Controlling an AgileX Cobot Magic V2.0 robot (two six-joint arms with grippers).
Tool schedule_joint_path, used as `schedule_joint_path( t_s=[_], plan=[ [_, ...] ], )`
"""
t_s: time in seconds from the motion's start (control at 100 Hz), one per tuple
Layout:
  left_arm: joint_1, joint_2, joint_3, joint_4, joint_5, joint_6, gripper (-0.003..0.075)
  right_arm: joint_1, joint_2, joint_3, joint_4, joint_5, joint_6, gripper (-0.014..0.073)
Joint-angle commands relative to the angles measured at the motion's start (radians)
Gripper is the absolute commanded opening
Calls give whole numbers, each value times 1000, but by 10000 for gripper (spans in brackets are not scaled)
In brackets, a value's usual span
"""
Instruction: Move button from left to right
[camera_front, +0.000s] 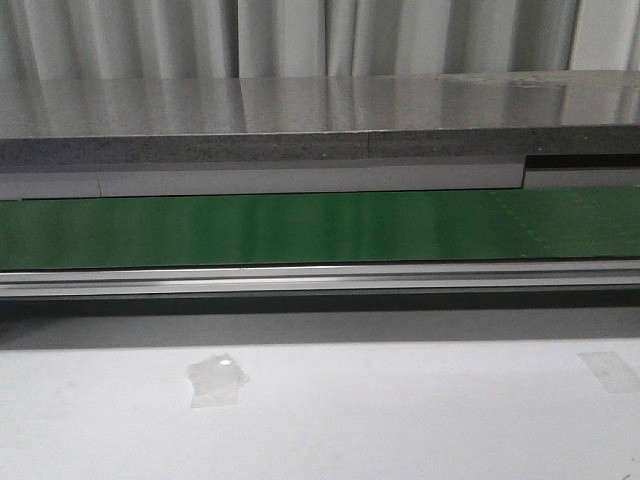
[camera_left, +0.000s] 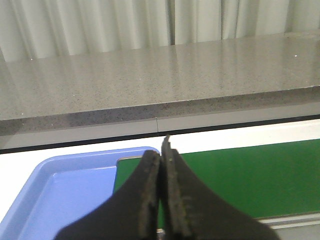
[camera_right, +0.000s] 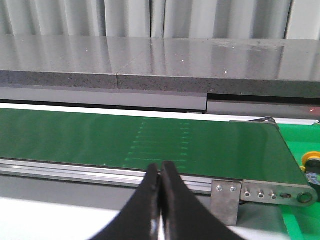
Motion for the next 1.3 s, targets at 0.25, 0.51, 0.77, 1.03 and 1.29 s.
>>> schedule_joint_path(
  t_s=[0.25, 0.51, 0.77, 1.03, 1.29],
  plan=[
    [-7, 7, -28, -16, -78, 0, -20, -2, -17, -15, 0, -81, 3, -68],
    [-7, 7, -28, -16, -78, 0, -20, -2, -17, -15, 0, -81, 3, -68],
    [-7, 7, -28, -16, -78, 0, -20, -2, -17, -15, 0, -81, 3, -68],
    [-7, 7, -28, 62, -88, -57, -20, -2, -17, -15, 0, -81, 3, -68],
    [-9, -10, 0, 528, -105, -580, -20, -2, -17, -15, 0, -81, 3, -68]
  ],
)
